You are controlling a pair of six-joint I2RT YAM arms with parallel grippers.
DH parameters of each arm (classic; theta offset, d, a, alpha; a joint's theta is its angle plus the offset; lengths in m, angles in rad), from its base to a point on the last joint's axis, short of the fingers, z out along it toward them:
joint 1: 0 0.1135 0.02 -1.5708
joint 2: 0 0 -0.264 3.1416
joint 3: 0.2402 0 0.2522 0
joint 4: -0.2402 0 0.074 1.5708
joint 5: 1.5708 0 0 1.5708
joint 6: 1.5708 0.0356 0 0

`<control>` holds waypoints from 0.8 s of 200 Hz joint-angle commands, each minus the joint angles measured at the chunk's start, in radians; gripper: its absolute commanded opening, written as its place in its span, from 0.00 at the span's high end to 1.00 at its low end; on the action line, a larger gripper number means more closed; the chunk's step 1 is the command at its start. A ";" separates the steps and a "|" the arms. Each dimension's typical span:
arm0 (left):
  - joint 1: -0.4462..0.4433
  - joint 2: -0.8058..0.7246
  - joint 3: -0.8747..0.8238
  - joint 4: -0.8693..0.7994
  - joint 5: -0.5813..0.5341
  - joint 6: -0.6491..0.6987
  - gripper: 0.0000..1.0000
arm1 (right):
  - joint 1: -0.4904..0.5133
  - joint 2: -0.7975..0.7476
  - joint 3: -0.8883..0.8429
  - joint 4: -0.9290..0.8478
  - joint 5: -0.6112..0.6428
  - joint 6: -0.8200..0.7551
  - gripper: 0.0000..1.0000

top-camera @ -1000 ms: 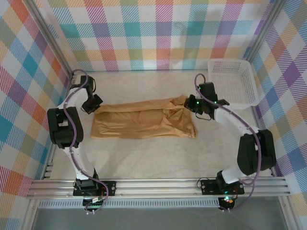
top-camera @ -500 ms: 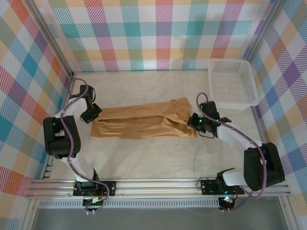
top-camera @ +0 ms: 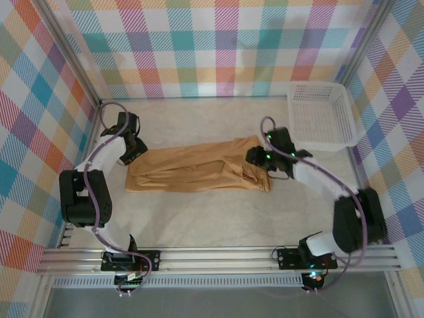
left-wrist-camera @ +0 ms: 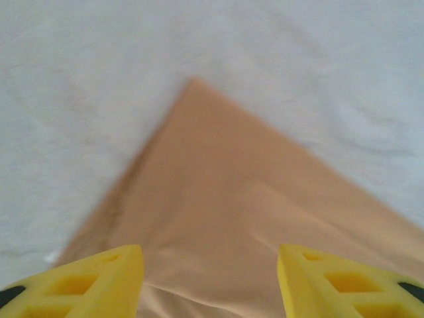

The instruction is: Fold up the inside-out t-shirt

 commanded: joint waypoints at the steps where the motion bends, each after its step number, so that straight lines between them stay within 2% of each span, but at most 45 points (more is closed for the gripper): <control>1: -0.026 0.043 0.054 0.016 0.094 -0.012 0.44 | 0.020 0.195 0.106 -0.011 -0.071 -0.088 0.52; 26: -0.025 0.095 0.080 -0.016 0.115 -0.005 0.45 | 0.041 0.307 0.176 -0.050 -0.056 -0.092 0.51; 54: -0.026 0.099 0.053 -0.014 0.097 0.003 0.45 | 0.076 0.332 0.187 -0.061 -0.026 -0.078 0.51; 66: -0.026 0.102 0.045 -0.010 0.102 0.003 0.45 | 0.086 0.338 0.187 -0.061 -0.021 -0.072 0.54; 87: -0.026 0.109 0.042 -0.013 0.103 0.002 0.45 | 0.099 0.328 0.184 -0.072 -0.001 -0.056 0.84; 99: -0.026 0.108 0.043 -0.017 0.101 0.002 0.45 | 0.117 0.299 0.182 -0.094 0.048 -0.054 0.93; 142: -0.026 0.112 0.044 -0.016 0.076 0.003 0.45 | 0.255 0.169 0.135 -0.149 0.239 -0.037 0.93; 153: -0.026 0.118 0.044 -0.016 0.078 0.003 0.45 | 0.306 0.152 0.103 -0.144 0.305 -0.018 0.88; 160: -0.027 0.122 0.045 -0.016 0.082 0.002 0.45 | 0.336 0.145 0.080 -0.132 0.342 -0.009 0.79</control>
